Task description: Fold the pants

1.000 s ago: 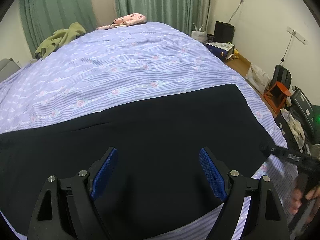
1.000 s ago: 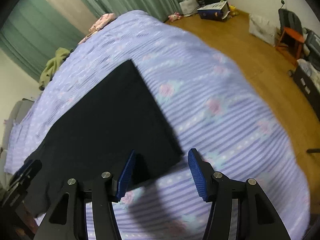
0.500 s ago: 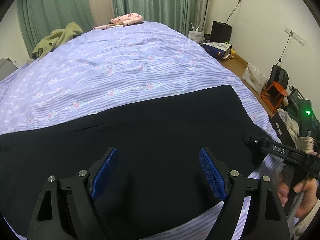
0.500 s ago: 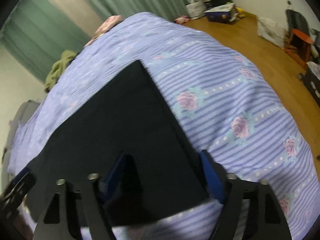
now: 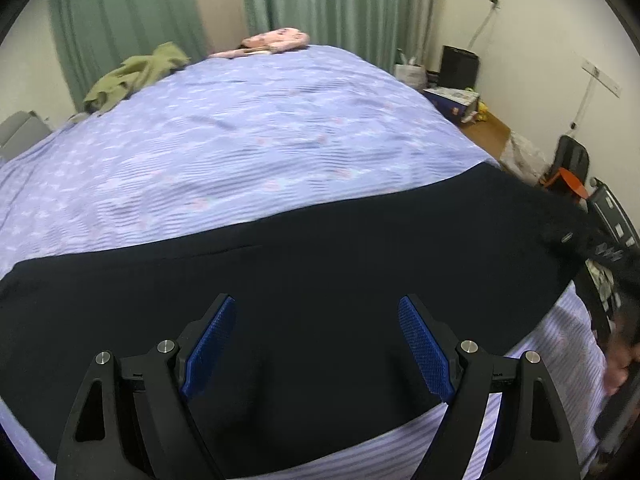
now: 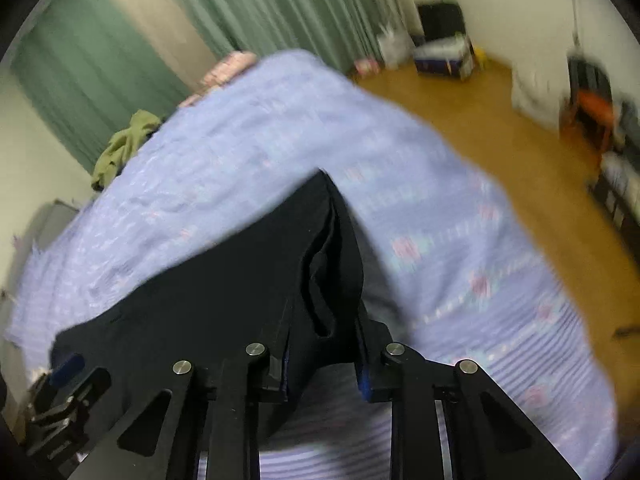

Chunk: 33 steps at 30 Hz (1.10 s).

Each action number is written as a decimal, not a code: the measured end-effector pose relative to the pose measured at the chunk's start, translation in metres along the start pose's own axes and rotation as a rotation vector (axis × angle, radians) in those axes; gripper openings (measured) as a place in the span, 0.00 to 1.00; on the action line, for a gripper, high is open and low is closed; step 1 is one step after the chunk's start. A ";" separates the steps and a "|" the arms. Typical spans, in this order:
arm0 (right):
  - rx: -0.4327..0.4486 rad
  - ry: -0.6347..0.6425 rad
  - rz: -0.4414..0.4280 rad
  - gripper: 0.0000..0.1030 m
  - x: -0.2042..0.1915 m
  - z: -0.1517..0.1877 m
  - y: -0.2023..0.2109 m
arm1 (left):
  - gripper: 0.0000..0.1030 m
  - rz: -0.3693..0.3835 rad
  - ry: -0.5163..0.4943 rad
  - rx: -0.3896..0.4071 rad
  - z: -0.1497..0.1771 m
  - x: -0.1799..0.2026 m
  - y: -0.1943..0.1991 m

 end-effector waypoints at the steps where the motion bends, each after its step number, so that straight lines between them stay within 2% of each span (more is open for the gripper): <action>1: 0.027 0.048 0.014 0.24 -0.015 -0.005 0.011 | 0.81 -0.009 0.017 0.003 0.001 -0.014 0.007; 5: 0.106 0.260 0.012 0.24 -0.091 -0.018 0.053 | 0.81 -0.057 0.076 0.007 0.009 -0.076 0.035; 10: 0.116 0.469 -0.003 0.24 -0.185 -0.002 0.078 | 0.81 -0.111 0.151 0.004 0.022 -0.154 0.069; 15: 0.065 0.580 -0.047 0.24 -0.267 0.042 0.073 | 0.81 -0.141 0.226 0.005 0.045 -0.222 0.093; 19: -0.009 0.630 -0.076 0.24 -0.324 0.096 0.045 | 0.81 -0.152 0.269 -0.011 0.071 -0.265 0.096; 27: -0.194 0.678 -0.028 0.23 -0.361 0.202 -0.031 | 0.81 -0.156 0.279 -0.066 0.125 -0.324 0.084; 33: -0.222 0.701 -0.016 0.23 -0.380 0.238 -0.040 | 0.81 -0.146 0.298 -0.074 0.148 -0.352 0.083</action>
Point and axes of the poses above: each gripper's, at about its wrist camera, not at the fingertips, and y roughly against the way its jaws point, x to its right, z to its underside, the point moved 9 cm from there along -y, roughly the way its jaws point, and after that the axes turned 6 degrees about -y, right-handed, at the moved point
